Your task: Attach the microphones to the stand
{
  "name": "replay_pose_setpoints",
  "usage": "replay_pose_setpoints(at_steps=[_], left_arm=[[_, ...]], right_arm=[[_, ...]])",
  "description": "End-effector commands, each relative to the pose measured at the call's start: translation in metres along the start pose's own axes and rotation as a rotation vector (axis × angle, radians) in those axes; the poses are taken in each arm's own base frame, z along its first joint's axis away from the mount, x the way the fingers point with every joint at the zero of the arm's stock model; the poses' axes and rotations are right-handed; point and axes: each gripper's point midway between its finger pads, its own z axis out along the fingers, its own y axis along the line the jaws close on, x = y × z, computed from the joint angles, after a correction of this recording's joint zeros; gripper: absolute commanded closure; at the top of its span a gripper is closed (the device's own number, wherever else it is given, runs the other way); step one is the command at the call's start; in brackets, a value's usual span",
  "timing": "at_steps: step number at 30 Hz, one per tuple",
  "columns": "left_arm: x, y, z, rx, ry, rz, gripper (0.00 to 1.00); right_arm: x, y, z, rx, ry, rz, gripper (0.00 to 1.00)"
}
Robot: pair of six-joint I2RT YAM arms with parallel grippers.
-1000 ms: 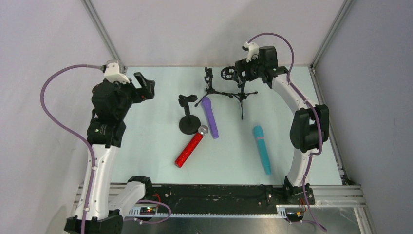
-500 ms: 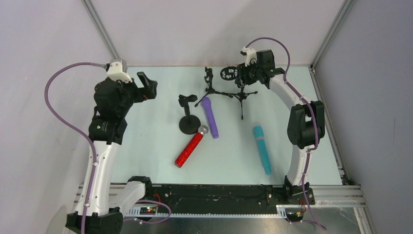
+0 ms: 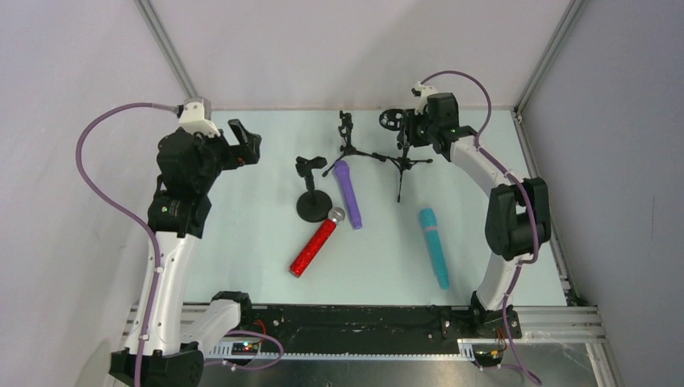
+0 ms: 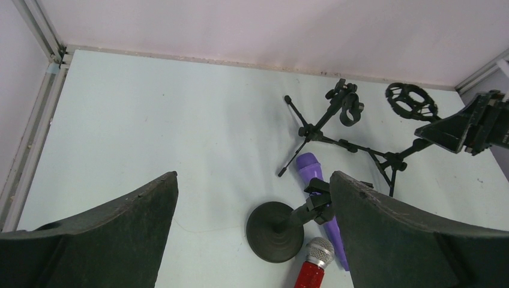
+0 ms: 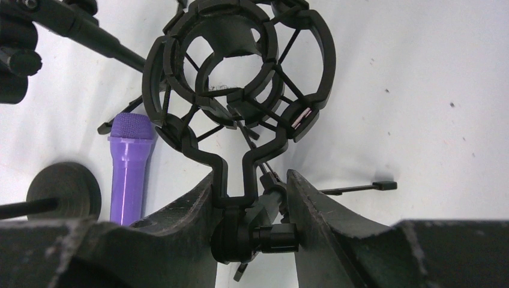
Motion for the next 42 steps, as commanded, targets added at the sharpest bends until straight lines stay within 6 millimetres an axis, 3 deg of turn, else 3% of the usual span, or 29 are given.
replay_pose_setpoints(at_steps=[1,9,17,23,31,35,42], left_arm=[[-0.003,-0.001,0.003,0.017,-0.018,0.027,0.00],[-0.002,-0.002,0.004,0.022,-0.012,0.026,0.00],[0.000,-0.001,0.005,0.021,-0.006,0.025,0.00],[0.001,0.000,0.006,0.016,-0.004,0.024,0.00],[0.003,0.000,0.007,0.018,0.002,0.023,0.00],[0.003,0.002,0.008,0.007,0.003,0.024,0.00],[0.005,0.002,0.009,0.009,0.008,0.023,0.00]], right_arm=[[-0.027,0.008,-0.031,0.082,-0.100,0.086,1.00],[-0.002,0.044,-0.044,0.183,-0.049,0.058,1.00],[0.005,0.058,-0.065,0.207,-0.055,0.149,1.00],[0.010,0.060,-0.074,0.206,-0.079,0.174,1.00],[0.023,0.051,-0.067,0.226,-0.059,0.148,1.00],[0.035,0.046,-0.059,0.233,-0.031,0.139,0.90],[0.051,0.050,-0.052,0.196,0.009,0.133,0.61]])
